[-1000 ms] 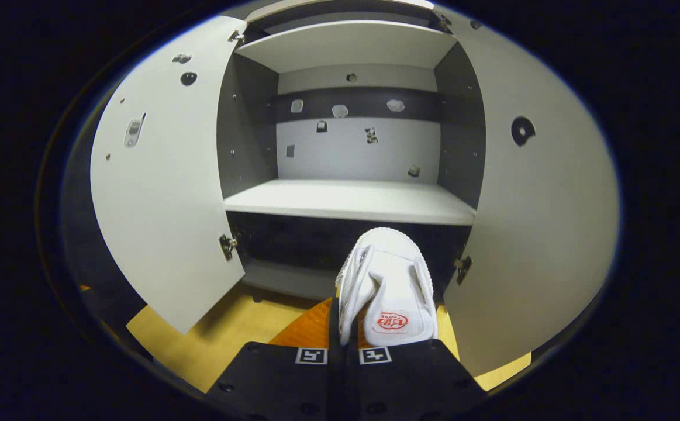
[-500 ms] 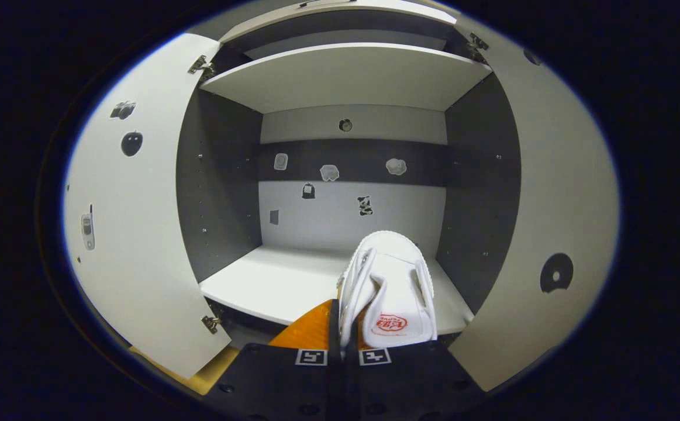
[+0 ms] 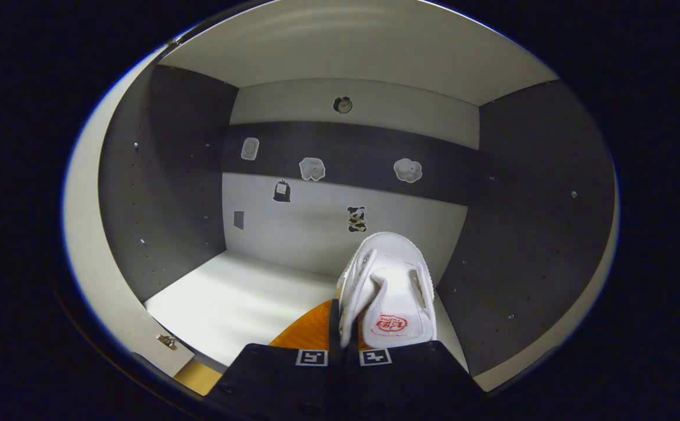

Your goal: Grab one shoe with the right hand and put it into the shoe cabinet, grab the other shoe with the left hand and put it into the shoe cabinet; then close the right door with the right hand and the left door with the left hand.

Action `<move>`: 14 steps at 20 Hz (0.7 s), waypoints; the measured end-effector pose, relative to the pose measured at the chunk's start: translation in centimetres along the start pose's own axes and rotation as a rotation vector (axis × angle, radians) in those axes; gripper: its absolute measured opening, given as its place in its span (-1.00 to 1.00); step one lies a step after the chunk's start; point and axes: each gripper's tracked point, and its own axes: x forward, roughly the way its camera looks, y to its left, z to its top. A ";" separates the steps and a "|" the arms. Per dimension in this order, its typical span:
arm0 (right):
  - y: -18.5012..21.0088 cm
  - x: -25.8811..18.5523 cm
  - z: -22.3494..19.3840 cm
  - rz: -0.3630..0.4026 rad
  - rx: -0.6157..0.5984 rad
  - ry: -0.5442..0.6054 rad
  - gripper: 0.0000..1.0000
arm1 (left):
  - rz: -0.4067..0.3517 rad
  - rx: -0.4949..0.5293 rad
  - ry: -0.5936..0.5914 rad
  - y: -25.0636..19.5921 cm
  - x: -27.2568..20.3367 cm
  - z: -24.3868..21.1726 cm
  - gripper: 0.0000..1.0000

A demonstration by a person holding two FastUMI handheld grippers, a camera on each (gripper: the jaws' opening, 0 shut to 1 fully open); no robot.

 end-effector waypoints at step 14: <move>0.1 8.1 -5.9 -0.055 0.103 0.299 -0.88 | 0.131 0.000 0.011 3.5 -2.5 0.2 0.91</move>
